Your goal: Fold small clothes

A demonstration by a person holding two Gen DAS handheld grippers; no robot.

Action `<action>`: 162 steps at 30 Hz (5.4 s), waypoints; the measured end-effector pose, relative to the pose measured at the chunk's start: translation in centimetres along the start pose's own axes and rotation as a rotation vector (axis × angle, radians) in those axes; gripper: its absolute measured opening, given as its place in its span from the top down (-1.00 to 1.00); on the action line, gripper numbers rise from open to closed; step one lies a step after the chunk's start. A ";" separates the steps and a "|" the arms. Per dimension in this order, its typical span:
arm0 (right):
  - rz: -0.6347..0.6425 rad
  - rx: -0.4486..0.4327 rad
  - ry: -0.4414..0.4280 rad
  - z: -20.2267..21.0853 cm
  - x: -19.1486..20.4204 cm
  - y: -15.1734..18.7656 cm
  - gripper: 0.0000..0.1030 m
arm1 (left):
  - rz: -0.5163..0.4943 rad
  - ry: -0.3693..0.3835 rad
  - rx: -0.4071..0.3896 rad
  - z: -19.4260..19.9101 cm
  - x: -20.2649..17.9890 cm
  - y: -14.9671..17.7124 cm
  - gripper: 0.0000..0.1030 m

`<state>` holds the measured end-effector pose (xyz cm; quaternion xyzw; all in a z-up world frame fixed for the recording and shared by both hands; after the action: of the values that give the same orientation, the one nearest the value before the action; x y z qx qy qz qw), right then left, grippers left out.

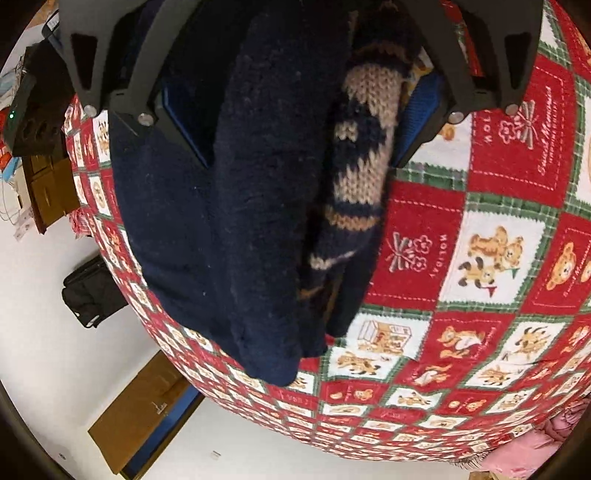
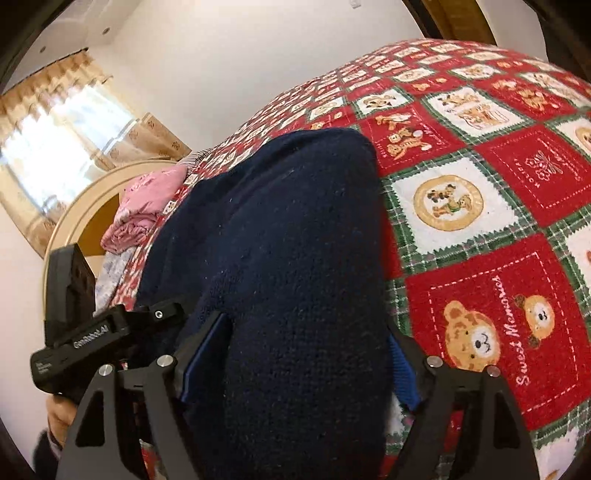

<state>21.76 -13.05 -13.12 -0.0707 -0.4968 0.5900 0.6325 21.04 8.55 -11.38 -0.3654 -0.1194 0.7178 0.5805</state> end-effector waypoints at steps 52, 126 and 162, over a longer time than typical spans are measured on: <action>0.399 -0.120 0.019 7.2 12.6 1.3 0.10 | -0.146 -0.055 -0.247 9.7 -1.7 1.5 0.12; 0.424 -0.065 -0.013 -7.4 16.1 0.3 -0.15 | 0.151 -0.316 -0.249 4.4 16.5 -5.7 -0.82; 0.382 0.103 0.107 0.4 14.5 10.0 -0.09 | -0.055 -0.466 -0.223 12.5 12.3 5.7 -0.98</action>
<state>12.01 1.54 -11.81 -0.1625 -0.4090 0.7195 0.5373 7.76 21.32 -10.70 -0.2485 -0.3382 0.7489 0.5129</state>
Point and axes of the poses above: each gripper's, at about its wrist camera, not at the fingertips, and z roughly against the way its jaws point, x to its left, y to its underside, the point moved 3 cm from there along -z, roughly the way its jaws point, and after that the axes turned 11 degrees about -x, right-handed, at the moved point
